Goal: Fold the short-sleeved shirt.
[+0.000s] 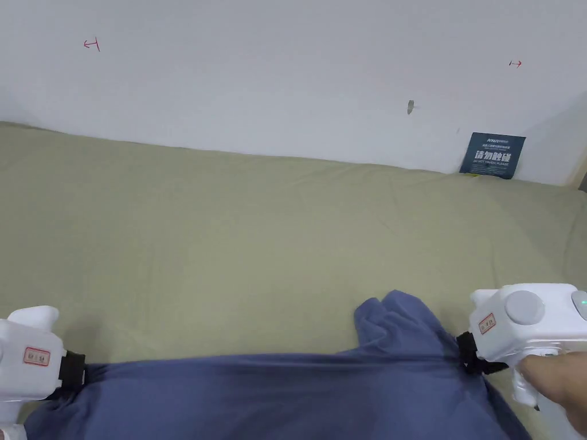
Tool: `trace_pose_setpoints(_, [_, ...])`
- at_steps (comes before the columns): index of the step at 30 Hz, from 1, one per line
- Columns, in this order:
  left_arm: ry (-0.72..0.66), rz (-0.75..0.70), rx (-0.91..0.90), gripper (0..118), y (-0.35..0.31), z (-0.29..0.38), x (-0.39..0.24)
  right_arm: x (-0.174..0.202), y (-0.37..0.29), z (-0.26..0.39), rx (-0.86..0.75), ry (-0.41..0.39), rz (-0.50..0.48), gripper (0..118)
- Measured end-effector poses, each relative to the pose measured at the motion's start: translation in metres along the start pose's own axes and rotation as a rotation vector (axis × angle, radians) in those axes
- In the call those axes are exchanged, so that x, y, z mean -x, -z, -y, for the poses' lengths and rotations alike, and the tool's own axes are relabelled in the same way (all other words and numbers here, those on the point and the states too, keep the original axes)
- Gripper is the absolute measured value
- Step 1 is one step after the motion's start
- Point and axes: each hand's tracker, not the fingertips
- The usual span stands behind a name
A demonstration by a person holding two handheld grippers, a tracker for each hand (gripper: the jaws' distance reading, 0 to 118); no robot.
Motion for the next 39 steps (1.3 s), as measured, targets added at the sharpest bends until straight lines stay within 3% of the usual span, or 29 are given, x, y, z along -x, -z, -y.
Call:
trace_pose_setpoints(6, [0.052,0.018,-0.083,0,-0.023,-0.001,-0.009,0.0,-0.046,0.014,-0.158,0.024,-0.091,1])
trace_pose_setpoints(13, [0.11,0.042,-0.181,0,-0.078,-0.005,-0.02,0.012,-0.128,0.053,-0.35,-0.04,-0.13,1])
trace_pose_setpoints(19, [0.157,0.053,-0.244,0,-0.136,0.02,-0.018,0.001,-0.187,0.104,-0.447,-0.026,-0.174,1])
trace_pose_setpoints(27, [0.191,0.049,-0.285,0,-0.182,0.085,-0.004,-0.014,-0.232,0.193,-0.468,0.004,-0.186,1])
trace_pose_setpoints(39, [0.226,0.059,-0.164,0,-0.195,0.2,0.025,-0.021,-0.206,0.33,-0.278,0.122,-0.175,1])
